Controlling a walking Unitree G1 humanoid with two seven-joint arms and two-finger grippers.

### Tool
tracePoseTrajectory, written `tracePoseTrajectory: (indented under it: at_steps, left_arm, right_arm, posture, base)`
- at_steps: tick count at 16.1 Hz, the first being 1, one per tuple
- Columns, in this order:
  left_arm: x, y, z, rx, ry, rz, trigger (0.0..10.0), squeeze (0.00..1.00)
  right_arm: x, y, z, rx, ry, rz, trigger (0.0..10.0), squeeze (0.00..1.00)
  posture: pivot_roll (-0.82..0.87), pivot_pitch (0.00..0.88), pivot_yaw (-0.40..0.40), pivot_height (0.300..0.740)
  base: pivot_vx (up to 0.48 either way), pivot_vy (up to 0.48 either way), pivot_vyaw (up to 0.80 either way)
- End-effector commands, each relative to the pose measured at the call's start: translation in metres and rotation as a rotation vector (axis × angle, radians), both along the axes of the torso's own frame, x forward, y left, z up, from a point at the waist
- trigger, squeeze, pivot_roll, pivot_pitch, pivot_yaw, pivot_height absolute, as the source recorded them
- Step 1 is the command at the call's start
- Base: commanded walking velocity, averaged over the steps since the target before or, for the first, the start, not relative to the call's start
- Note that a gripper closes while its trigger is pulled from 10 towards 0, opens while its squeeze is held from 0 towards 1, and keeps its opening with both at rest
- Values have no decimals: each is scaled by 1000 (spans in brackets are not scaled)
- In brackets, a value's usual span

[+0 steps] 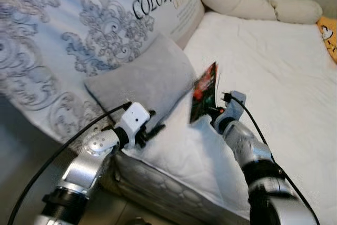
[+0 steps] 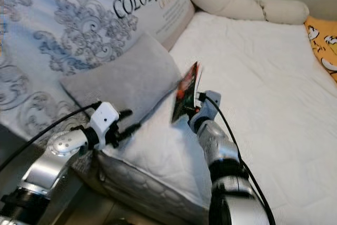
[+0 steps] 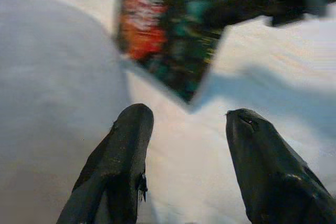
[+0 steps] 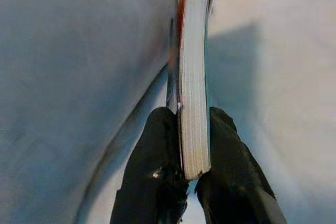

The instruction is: Clean up the room

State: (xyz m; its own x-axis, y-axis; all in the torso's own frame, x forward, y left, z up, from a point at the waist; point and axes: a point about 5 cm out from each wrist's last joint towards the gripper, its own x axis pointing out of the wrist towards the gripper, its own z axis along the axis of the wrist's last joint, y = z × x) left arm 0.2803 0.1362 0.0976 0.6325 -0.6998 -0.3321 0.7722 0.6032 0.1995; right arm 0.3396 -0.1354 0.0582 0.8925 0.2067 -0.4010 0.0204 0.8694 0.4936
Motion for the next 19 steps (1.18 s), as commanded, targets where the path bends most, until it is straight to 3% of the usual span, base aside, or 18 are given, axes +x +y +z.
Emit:
tracePoseTrajectory:
  at_steps: [1,3,8,9,13,19]
  left_arm:
    - [-4,1,-2,20,40,-38,10000,0]
    - [-5,2,-3,41,67,-69,10000,0]
    - [-15,2,-7,41,164,-130,10000,0]
    - [-17,1,-9,28,201,-149,10000,0]
    - [-18,-2,-10,10,239,-172,10000,0]
    - [-16,-10,-15,-39,253,-155,10000,0]
  right_arm:
    - [3,-2,1,58,6,-17,10000,0]
    - [0,-3,-10,151,90,-57,10000,0]
    - [-24,-24,-46,167,278,-170,10000,0]
    - [-30,-29,-54,129,300,-168,10000,1000]
    - [-57,-52,-77,50,373,-185,10000,1000]
    - [-72,-58,-86,116,320,-182,10000,1000]
  posture:
    - [82,0,39,740]
    - [89,0,43,740]
    - [102,0,37,740]
    - [103,0,37,740]
    - [91,0,42,740]
    - [55,0,47,740]
  base:
    - [0,0,0]
    - [0,0,0]
    - [0,0,0]
    - [0,0,0]
    - [0,0,0]
    - [0,0,0]
